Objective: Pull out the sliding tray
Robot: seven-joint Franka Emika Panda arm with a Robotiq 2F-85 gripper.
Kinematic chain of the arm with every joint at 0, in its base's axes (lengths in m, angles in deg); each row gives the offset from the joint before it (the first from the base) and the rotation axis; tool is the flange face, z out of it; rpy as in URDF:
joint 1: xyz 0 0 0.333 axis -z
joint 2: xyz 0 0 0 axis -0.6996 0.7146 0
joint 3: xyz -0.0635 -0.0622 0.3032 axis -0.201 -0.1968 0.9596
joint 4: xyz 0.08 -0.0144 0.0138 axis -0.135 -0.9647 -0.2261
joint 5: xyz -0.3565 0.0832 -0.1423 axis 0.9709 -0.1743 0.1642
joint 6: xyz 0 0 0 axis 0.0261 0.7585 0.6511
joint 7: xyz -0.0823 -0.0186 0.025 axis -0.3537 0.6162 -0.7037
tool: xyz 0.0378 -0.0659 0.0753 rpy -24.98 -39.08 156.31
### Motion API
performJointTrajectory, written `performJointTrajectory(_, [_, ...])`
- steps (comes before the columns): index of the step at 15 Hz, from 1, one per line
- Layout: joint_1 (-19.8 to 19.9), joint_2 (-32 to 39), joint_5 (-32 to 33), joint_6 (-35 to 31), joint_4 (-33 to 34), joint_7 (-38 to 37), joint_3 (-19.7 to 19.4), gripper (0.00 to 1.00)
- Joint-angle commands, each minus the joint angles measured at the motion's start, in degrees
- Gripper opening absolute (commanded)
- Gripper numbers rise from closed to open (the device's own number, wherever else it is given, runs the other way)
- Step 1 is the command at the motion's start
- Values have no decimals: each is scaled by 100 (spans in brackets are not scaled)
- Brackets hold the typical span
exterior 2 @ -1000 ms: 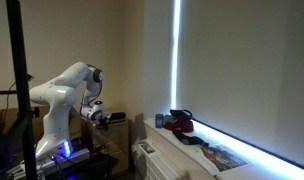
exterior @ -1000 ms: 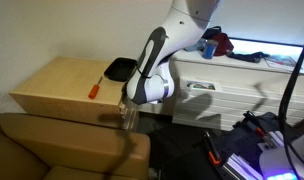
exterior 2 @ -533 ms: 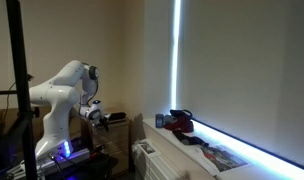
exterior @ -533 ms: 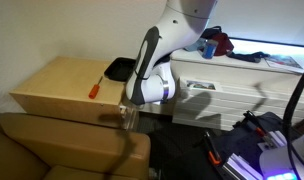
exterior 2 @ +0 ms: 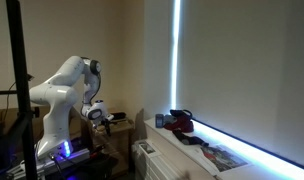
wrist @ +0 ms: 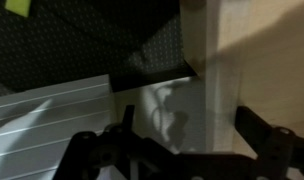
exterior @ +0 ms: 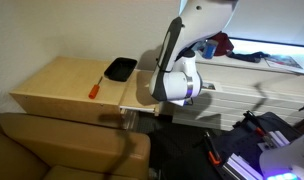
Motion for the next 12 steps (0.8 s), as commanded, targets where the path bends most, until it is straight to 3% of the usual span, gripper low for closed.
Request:
performJointTrajectory(1, [344, 187, -172, 40, -625, -9, -106, 100])
performJointTrajectory(5, [598, 36, -244, 161, -1115, 19, -320, 100])
performJointTrajectory(8, [611, 23, -326, 324, -1251, -2, -499, 100])
performJointTrajectory(9, [515, -547, -307, 45, -1300, 41, -451, 100])
performJointTrajectory(12, [518, -564, -327, 56, -1343, 37, -490, 100])
